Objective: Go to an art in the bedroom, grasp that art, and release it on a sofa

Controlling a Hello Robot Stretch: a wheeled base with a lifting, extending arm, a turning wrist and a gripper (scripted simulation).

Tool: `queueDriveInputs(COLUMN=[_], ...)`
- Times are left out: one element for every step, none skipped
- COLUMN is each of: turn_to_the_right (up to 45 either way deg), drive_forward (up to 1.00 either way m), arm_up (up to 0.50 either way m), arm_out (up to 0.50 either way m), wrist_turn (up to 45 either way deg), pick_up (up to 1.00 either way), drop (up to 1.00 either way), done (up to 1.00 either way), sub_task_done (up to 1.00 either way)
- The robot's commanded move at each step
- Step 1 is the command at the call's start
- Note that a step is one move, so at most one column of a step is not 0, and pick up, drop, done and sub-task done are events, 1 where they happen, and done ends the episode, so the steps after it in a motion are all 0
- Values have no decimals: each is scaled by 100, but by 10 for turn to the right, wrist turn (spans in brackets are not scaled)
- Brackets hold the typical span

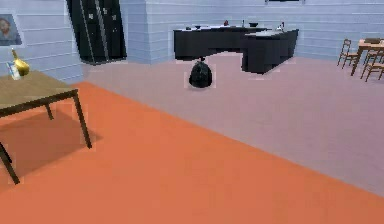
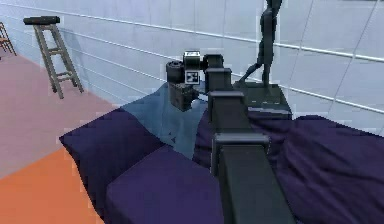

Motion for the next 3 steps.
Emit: queueDriveInputs(turn_to_the_right=[0, 0, 0], drive_forward=[0, 0, 0], arm_up=[0, -34, -32], arm_out=[0, 0, 0], wrist_turn=[90, 0, 0], pick_up=[0, 0, 0], drop=[0, 0, 0], done=[0, 0, 0], sub_task_done=[0, 0, 0])
